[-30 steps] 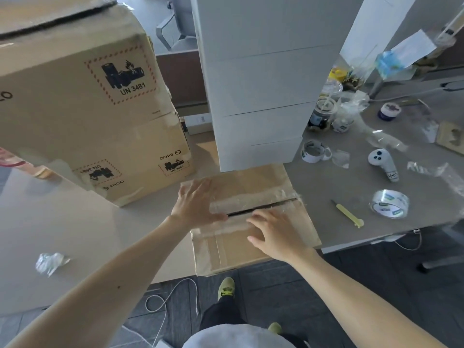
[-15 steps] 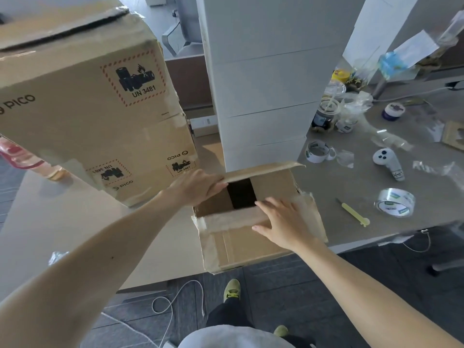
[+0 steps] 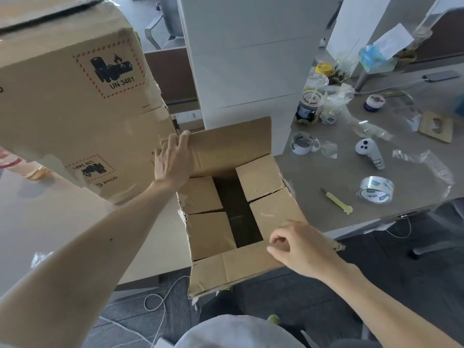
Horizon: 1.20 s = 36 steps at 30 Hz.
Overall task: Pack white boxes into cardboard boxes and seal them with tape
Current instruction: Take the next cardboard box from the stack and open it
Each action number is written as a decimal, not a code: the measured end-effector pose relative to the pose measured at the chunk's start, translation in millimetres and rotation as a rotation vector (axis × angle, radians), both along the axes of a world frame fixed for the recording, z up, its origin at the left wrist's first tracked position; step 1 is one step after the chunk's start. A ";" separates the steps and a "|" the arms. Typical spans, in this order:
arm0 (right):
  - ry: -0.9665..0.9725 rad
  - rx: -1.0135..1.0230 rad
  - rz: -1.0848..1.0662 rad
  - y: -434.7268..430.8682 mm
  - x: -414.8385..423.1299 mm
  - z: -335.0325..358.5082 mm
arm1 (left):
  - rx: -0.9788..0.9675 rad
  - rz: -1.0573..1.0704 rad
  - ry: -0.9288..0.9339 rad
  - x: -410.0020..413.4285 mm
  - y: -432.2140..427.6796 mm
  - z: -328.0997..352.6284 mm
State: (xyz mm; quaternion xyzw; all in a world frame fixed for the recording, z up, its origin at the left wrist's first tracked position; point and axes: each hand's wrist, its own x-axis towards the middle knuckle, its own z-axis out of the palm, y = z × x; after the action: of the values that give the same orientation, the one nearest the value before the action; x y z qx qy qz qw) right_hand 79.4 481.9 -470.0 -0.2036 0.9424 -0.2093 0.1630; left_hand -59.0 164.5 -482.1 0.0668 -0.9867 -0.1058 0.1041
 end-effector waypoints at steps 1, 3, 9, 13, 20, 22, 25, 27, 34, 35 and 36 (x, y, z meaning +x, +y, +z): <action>-0.013 0.059 0.016 3.9 5.7 -6.4 | 0.048 0.011 -0.029 4.8 4.6 -3.8; -0.022 0.158 0.031 9.5 14.8 -23.4 | 0.129 0.021 -0.110 15.6 12.5 -11.7; -0.128 0.253 -0.029 6.3 13.3 -55.7 | 0.028 -0.080 -0.409 37.1 20.1 -53.2; -0.032 0.162 0.033 -12.6 -16.4 -49.4 | -0.041 -0.113 -0.477 45.1 29.6 -63.1; 0.144 0.384 0.198 -61.6 -79.6 -60.8 | -0.153 -0.302 -0.535 56.9 50.6 -69.5; 0.150 0.465 0.239 -69.6 -88.9 -69.7 | -0.198 -0.348 -0.584 55.7 57.7 -73.6; 0.164 0.566 0.269 -74.5 -96.3 -79.2 | -0.299 -0.403 -0.652 54.6 65.8 -80.4; 0.176 0.595 0.266 -75.6 -98.7 -79.2 | -0.334 -0.418 -0.660 54.9 67.0 -80.4; 0.265 0.421 0.228 -62.8 -100.9 -29.3 | -0.194 -0.388 -0.599 48.0 70.7 -32.1; 0.287 0.416 0.214 -58.2 -102.8 -18.9 | -0.170 -0.384 -0.598 46.6 70.6 -19.5; 0.307 0.412 0.200 -52.9 -105.6 -8.7 | -0.167 -0.384 -0.592 45.0 69.1 -7.7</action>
State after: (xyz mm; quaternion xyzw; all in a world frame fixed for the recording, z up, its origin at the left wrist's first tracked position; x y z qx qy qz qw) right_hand -26.2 429.0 -478.7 -0.2875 0.9540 0.0374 0.0760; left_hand -13.9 233.6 -489.8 -0.1007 -0.9739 -0.0184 -0.2028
